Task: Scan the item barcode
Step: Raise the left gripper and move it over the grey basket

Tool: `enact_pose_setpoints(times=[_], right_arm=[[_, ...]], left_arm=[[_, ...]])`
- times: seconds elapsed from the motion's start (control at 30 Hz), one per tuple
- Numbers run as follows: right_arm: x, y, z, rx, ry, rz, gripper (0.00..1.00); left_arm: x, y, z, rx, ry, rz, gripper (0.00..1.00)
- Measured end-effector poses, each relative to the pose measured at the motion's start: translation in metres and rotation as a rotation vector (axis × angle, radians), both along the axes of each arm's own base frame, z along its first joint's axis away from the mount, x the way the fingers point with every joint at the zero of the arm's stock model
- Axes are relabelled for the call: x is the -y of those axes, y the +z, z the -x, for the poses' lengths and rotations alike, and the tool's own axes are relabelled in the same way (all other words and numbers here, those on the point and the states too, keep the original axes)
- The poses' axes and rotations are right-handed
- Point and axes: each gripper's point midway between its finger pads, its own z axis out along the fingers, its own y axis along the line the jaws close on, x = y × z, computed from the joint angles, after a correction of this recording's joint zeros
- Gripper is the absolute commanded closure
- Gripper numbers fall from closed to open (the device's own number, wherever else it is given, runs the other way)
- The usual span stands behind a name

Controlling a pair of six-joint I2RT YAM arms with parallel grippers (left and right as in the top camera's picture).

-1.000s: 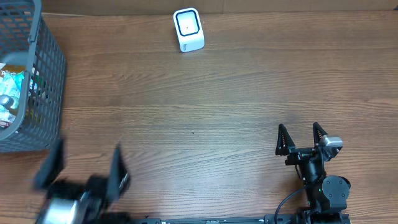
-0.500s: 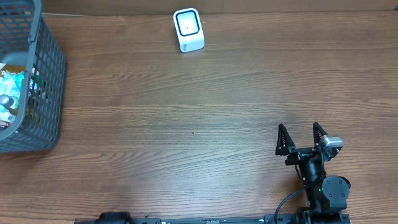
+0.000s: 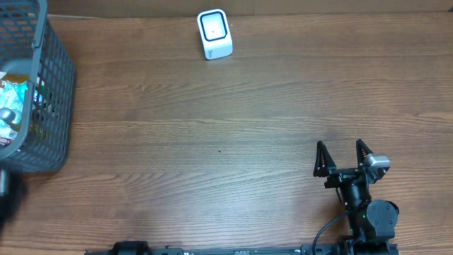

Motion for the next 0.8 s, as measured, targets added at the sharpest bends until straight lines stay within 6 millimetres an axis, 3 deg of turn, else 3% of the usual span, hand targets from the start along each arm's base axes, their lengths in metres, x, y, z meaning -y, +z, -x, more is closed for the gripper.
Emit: enact_pose_setpoints(times=[0.2, 0.33, 0.47, 0.6, 0.8], right_arm=[[0.000, 0.000, 0.000, -0.001, 0.000, 0.000, 0.00], [0.000, 0.000, 0.000, 0.000, 0.000, 0.000, 0.00], [0.000, 0.000, 0.000, 0.000, 0.000, 0.001, 0.00], [0.000, 0.000, 0.000, -0.001, 0.000, 0.001, 0.00], [0.000, 0.000, 0.000, 0.000, 0.000, 0.001, 0.00]], left_arm=[[-0.017, -0.029, -0.110, -0.407, 0.091, 0.048, 0.00], [-0.029, -0.070, -0.172, -0.642, 0.156, 0.078, 0.00], [-0.044, -0.129, -0.229, -0.866, 0.236, 0.127, 0.01], [-0.056, -0.190, -0.268, -1.072, 0.304, 0.171, 0.00], [-0.065, -0.255, -0.285, -1.295, 0.353, 0.227, 0.01]])
